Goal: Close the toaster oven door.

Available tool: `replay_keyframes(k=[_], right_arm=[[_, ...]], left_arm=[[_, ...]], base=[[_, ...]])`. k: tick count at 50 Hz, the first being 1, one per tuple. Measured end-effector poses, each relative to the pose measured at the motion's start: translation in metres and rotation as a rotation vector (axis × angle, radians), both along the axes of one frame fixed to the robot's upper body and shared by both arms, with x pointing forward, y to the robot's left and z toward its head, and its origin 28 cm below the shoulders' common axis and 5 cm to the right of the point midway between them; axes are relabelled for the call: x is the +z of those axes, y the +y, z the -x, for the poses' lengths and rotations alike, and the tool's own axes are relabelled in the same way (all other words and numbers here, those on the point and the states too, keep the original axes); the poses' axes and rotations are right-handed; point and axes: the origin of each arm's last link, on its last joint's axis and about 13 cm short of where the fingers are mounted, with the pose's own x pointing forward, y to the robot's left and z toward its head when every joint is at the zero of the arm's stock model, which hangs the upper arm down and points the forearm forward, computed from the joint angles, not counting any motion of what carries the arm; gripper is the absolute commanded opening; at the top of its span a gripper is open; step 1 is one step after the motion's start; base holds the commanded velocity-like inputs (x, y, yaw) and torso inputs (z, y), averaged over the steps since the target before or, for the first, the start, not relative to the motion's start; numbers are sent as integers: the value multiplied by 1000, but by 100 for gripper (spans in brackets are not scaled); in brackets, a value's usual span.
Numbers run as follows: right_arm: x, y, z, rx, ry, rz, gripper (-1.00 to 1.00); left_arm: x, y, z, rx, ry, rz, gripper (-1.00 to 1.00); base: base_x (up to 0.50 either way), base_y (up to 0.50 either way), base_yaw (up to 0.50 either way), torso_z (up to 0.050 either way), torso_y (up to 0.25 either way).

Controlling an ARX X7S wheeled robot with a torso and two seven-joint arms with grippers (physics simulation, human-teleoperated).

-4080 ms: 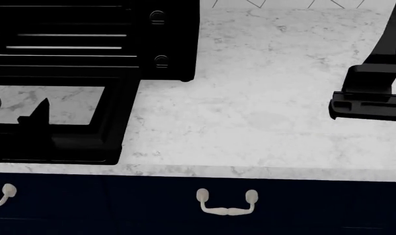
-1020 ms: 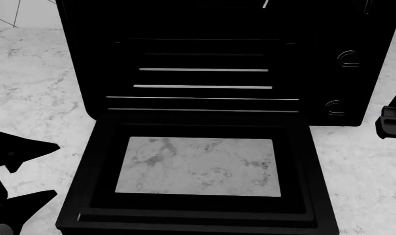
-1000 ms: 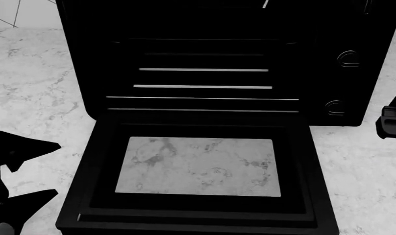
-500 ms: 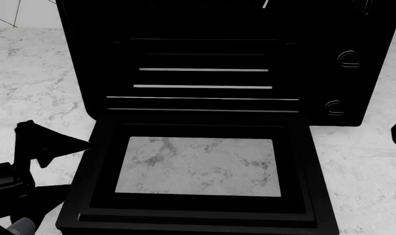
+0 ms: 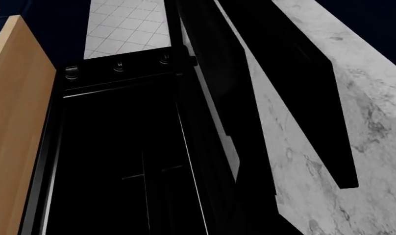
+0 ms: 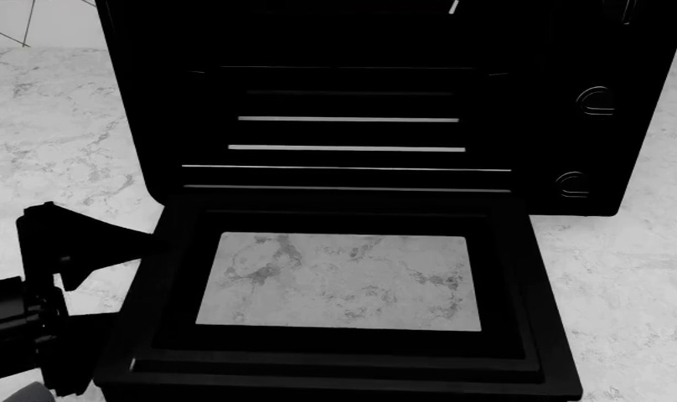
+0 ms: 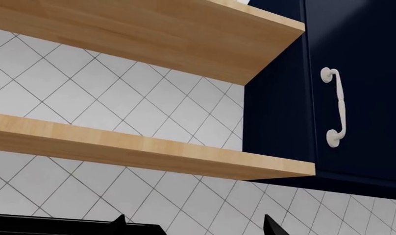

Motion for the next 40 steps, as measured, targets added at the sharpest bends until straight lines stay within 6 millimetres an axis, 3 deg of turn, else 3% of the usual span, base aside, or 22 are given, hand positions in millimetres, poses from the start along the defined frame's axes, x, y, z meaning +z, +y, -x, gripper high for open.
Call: replay_keyframes(k=[40], right_arm=[[4,-2,7,-8,-18,-8,100]], left_arm=[[-18,1,11,91,-68,198,100]], base=[[0,-4,-6,0,2]])
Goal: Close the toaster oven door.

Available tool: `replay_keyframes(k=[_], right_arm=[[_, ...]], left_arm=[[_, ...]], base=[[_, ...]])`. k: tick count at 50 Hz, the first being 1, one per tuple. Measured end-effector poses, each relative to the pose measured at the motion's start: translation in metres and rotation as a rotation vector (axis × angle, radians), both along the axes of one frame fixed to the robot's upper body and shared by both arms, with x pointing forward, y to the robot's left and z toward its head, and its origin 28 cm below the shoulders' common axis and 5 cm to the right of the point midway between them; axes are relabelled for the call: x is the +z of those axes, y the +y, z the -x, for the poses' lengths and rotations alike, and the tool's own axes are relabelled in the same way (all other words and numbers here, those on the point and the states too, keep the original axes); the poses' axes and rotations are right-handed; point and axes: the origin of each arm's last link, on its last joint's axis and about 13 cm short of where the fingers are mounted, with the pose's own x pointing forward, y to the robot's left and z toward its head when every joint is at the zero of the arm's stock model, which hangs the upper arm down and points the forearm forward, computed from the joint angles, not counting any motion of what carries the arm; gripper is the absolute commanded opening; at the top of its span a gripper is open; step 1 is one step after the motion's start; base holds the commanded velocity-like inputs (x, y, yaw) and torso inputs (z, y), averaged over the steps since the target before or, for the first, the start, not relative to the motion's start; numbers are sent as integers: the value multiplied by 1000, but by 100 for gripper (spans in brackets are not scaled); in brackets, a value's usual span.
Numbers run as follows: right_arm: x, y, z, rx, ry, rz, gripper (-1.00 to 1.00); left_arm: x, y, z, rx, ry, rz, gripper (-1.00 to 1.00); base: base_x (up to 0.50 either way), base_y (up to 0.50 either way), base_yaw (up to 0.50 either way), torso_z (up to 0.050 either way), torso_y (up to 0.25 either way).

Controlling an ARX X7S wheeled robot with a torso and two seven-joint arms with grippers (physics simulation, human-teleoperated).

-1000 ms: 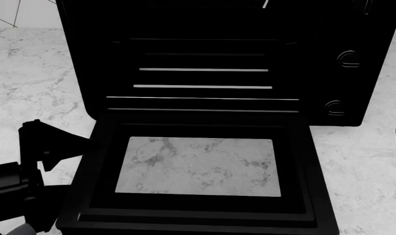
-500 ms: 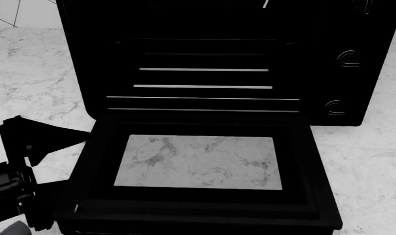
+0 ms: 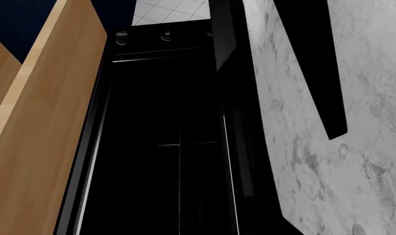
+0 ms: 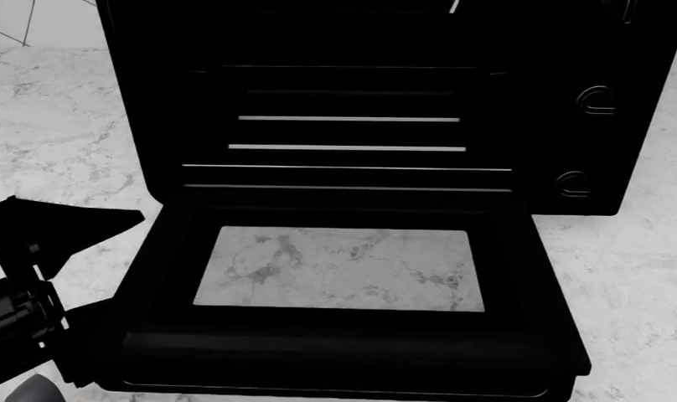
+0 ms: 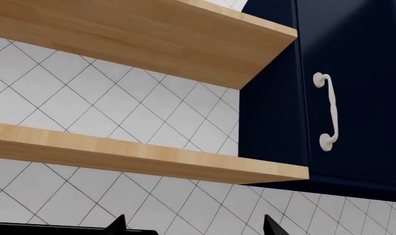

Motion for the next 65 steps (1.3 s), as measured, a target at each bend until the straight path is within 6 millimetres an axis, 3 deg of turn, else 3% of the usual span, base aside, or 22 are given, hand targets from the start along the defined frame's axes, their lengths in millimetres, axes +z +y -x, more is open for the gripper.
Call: replay_keyframes(k=[16,31,43,65], right_arm=[[2,1,2,0,-7,2,100],[4,2,1,3,-10,3,100],[4,1,2,2,-13,0,100],[0,-2,8,-1,-23,-17,100]], left_arm=[[-1,-1,3,18,-26,6,100],[26,0,4,33,-122,187,100],[19,-2,7,72,-101,272,100],[-4,-58,32,342,115,818,100]], base=[[2,-5,-9,1,3],[-1,0,-1,1,3],[-3,0,0,1,4],[-2,0,0,1,3]])
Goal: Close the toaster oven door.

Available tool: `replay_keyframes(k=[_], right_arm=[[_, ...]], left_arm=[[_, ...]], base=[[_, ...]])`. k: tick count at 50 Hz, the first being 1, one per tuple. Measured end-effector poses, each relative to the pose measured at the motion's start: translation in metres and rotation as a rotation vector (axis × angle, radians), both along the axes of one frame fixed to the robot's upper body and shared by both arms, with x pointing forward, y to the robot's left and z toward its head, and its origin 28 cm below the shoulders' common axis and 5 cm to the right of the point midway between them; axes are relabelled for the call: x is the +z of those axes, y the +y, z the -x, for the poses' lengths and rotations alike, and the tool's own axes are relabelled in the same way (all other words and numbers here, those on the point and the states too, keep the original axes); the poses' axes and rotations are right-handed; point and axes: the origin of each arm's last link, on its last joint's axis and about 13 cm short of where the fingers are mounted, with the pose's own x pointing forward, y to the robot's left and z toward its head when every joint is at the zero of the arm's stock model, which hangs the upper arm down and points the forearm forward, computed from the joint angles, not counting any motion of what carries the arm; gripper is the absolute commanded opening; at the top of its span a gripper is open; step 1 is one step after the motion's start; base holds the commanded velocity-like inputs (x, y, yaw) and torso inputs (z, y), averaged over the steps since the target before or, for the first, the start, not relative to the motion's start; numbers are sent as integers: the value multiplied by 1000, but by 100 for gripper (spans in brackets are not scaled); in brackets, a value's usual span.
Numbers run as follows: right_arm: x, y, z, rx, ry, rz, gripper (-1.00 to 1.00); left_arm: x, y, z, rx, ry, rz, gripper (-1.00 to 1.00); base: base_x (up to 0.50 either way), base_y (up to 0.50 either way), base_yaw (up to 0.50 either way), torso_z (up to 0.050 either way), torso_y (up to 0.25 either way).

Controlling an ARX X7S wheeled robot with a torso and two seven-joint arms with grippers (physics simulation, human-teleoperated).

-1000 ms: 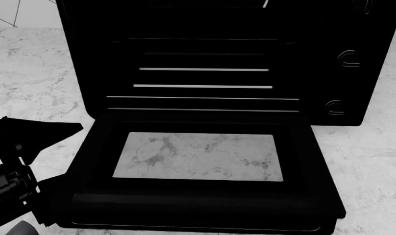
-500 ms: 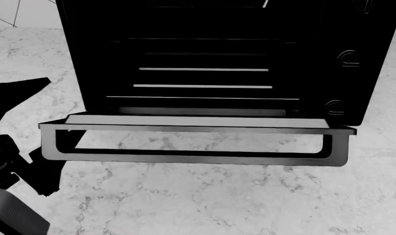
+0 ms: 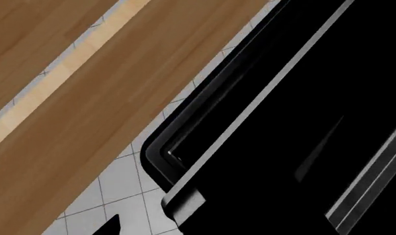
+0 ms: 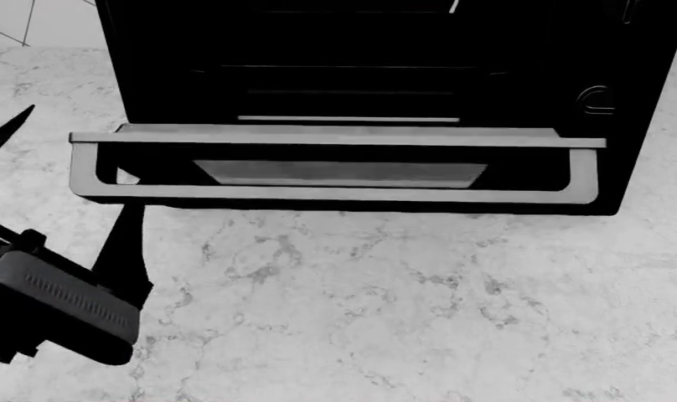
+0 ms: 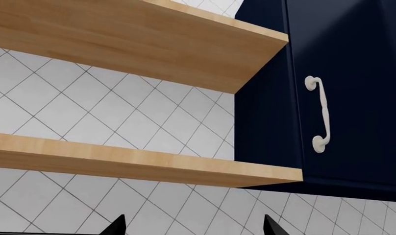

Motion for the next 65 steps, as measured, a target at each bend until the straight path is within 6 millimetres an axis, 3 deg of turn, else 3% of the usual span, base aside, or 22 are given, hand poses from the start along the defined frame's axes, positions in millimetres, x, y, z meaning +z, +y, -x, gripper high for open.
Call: replay_keyframes(k=[17,29,40,65], right_arm=[[1,0,1,1,-8,-3,100],[1,-1,2,1,-10,-6,100],[3,-1,2,-1,-13,-6,100],[1,-6,4,-13,-14,-14,100]], left_arm=[[-6,-46,14,77,218,519,100],[12,-63,0,78,294,755,100],[24,-72,-19,117,314,789,100],[33,-97,-71,255,221,660,100]], base=[[-2,0,-1,1,4],[-1,0,0,0,2],[0,0,0,1,1],[0,0,0,0,0]])
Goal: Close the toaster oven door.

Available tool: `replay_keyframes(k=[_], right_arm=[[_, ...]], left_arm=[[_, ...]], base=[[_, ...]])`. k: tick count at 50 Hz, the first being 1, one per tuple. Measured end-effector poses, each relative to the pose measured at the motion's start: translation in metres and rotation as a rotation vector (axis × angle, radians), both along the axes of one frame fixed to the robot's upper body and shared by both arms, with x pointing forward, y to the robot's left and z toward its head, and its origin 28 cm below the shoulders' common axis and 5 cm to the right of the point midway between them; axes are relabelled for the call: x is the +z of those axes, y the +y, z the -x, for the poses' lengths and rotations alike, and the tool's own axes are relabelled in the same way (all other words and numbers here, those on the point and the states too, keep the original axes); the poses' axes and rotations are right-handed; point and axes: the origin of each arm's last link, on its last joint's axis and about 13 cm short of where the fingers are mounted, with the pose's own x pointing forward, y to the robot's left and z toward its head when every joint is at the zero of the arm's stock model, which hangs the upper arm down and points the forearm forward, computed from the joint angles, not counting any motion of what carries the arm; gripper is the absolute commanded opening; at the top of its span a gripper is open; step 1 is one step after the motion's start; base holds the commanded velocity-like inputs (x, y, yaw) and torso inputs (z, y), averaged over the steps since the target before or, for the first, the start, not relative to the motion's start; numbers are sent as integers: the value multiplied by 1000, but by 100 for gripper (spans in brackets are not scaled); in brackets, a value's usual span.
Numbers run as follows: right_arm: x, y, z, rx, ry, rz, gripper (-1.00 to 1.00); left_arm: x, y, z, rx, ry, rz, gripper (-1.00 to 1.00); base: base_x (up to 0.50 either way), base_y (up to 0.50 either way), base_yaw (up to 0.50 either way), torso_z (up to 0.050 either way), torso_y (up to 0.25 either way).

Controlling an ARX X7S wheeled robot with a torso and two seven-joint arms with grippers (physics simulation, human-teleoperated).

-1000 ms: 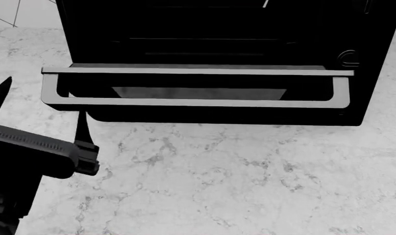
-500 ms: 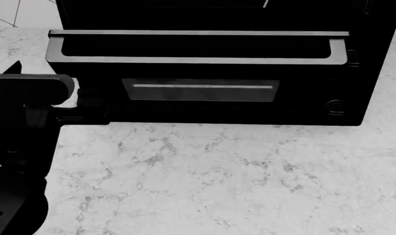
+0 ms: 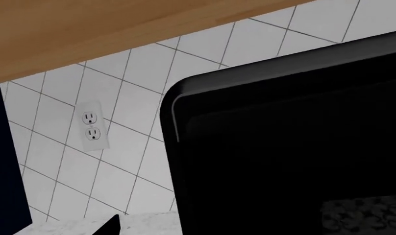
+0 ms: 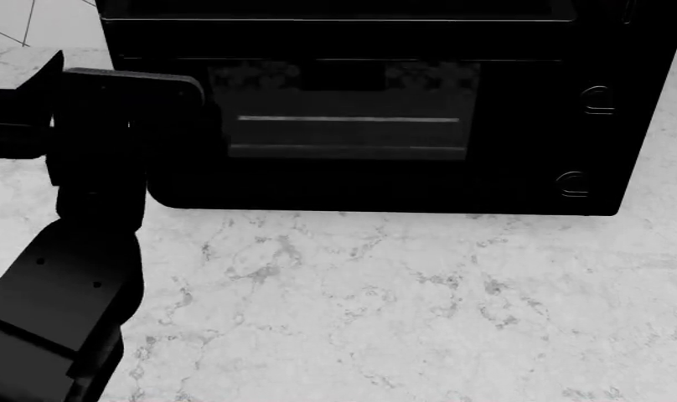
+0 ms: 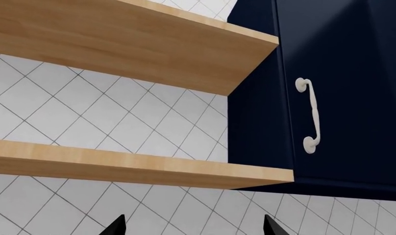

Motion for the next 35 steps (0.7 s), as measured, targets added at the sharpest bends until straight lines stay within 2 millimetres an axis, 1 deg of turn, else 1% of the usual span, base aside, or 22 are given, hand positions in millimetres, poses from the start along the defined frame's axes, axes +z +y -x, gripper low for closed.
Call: replay_keyframes(k=[8,14,19,26,35], right_arm=[[1,-2,-1,-5,3,2,100],[1,-3,-1,-11,9,4,100],[0,-5,0,-19,13,4,100],[-2,-7,3,-31,17,3,100],[-1,-7,4,-37,20,5,100]], left_arm=[[-3,-11,-19,32,-19,-62,100],[-13,-29,-25,66,-50,-103,100],[-21,-37,-29,106,-84,-139,100],[-27,-42,-33,146,-119,-163,100],[-32,-39,-36,147,-146,-196,100]], base=[[0,0,-1,0,0],[18,-1,-6,2,0],[24,-3,-9,2,0],[25,-3,-9,1,0],[26,-1,-8,4,0]])
